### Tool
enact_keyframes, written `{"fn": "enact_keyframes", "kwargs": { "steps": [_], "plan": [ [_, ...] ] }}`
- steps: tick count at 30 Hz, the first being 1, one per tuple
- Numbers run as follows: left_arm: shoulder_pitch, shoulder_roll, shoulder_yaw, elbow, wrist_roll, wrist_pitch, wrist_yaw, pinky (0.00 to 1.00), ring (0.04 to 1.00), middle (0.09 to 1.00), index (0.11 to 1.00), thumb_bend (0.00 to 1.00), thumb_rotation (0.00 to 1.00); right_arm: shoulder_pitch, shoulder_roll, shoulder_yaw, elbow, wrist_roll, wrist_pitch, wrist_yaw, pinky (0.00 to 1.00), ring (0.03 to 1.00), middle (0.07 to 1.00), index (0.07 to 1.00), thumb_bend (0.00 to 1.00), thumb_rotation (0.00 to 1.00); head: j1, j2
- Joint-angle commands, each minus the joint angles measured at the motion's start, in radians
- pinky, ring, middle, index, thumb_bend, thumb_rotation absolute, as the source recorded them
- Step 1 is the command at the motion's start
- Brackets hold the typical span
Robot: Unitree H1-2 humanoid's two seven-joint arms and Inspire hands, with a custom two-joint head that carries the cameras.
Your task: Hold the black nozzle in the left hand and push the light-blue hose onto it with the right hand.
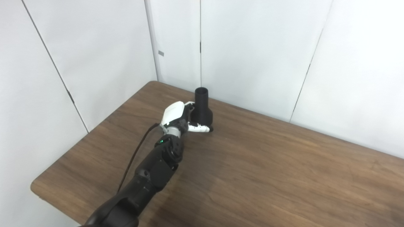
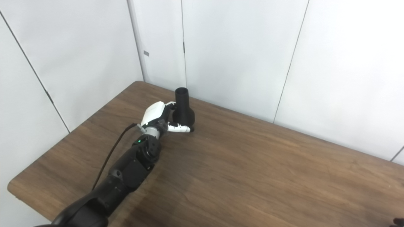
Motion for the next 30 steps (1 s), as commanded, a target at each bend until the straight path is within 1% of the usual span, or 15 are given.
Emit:
{"fn": "enact_keyframes", "kwargs": {
  "steps": [1,5,8,10,12,14,16,18,19,20,21,22,25,30],
  "plan": [
    [-0.033,0.000,-0.003,0.014,0.003,-0.009,0.006,1.00,0.863,0.836,0.830,1.00,0.33,0.018,0.012,0.003,-0.004,0.004,-0.006,-0.004,0.40,0.522,0.556,0.514,0.96,0.63,0.000,0.001],
    [-0.033,-0.010,0.002,0.028,-0.006,-0.025,0.024,1.00,0.841,0.822,0.803,1.00,0.30,0.022,0.013,0.004,-0.017,0.007,0.005,-0.001,0.39,0.521,0.556,0.517,0.95,0.63,-0.002,0.003],
    [-0.035,-0.014,-0.002,0.043,0.002,-0.032,0.044,1.00,0.804,0.764,0.771,1.00,0.27,0.023,0.015,0.004,-0.023,0.005,0.015,-0.003,0.39,0.518,0.554,0.514,0.96,0.62,-0.004,0.006],
    [-0.035,-0.013,-0.007,0.053,0.010,-0.039,0.057,0.99,0.771,0.720,0.743,1.00,0.21,0.024,0.016,0.004,-0.028,0.004,0.019,-0.004,0.39,0.517,0.553,0.514,0.95,0.63,-0.004,0.005],
    [-0.038,-0.007,-0.021,0.058,0.027,-0.022,0.056,0.98,0.747,0.692,0.719,1.00,0.15,0.025,0.017,0.003,-0.030,0.004,0.020,-0.004,0.39,0.516,0.552,0.512,0.96,0.62,-0.006,0.006],
    [-0.042,0.001,-0.039,0.065,0.053,-0.008,0.057,0.95,0.733,0.676,0.683,0.96,0.08,0.025,0.016,0.004,-0.030,-0.002,0.020,-0.005,0.39,0.514,0.550,0.512,0.96,0.63,-0.006,0.006],
    [-0.044,0.007,-0.055,0.073,0.079,-0.002,0.072,0.91,0.712,0.650,0.643,0.93,0.02,0.026,0.016,0.003,-0.030,0.000,0.019,-0.003,0.39,0.512,0.549,0.511,0.97,0.63,-0.006,0.009],
    [-0.044,0.012,-0.067,0.081,0.101,-0.004,0.092,0.88,0.670,0.588,0.599,0.90,0.00,0.026,0.017,0.003,-0.032,0.004,0.018,-0.001,0.39,0.513,0.550,0.510,0.96,0.63,-0.006,0.009],
    [-0.045,0.017,-0.076,0.086,0.115,-0.007,0.102,0.88,0.649,0.527,0.542,0.68,0.00,0.027,0.017,0.003,-0.034,0.003,0.020,-0.002,0.39,0.513,0.550,0.510,0.97,0.63,-0.006,0.010],
    [-0.045,0.021,-0.085,0.092,0.125,-0.012,0.111,0.87,0.637,0.512,0.512,0.60,0.00,0.027,0.017,0.004,-0.035,0.001,0.021,-0.003,0.39,0.514,0.550,0.510,0.97,0.63,-0.006,0.010],
    [-0.046,0.027,-0.096,0.097,0.137,-0.017,0.115,0.87,0.627,0.503,0.498,0.56,0.00,0.027,0.017,0.004,-0.036,0.000,0.020,-0.003,0.39,0.515,0.551,0.511,0.97,0.63,-0.006,0.010],
    [-0.047,0.034,-0.109,0.103,0.151,-0.017,0.114,0.87,0.620,0.500,0.485,0.54,0.00,0.028,0.017,0.004,-0.037,0.000,0.020,-0.003,0.39,0.518,0.553,0.513,0.97,0.63,-0.008,0.012],
    [-0.048,0.049,-0.133,0.111,0.176,-0.015,0.105,0.89,0.627,0.510,0.461,0.52,0.00,0.029,0.019,0.004,-0.037,0.001,0.019,-0.004,0.39,0.518,0.553,0.513,0.97,0.63,-0.008,0.013],
    [-0.046,0.067,-0.162,0.119,0.206,-0.024,0.104,0.91,0.600,0.494,0.475,0.52,0.00,0.030,0.024,0.002,-0.045,0.004,0.029,-0.007,0.38,0.509,0.547,0.509,0.97,0.62,-0.008,0.015]
  ]
}}
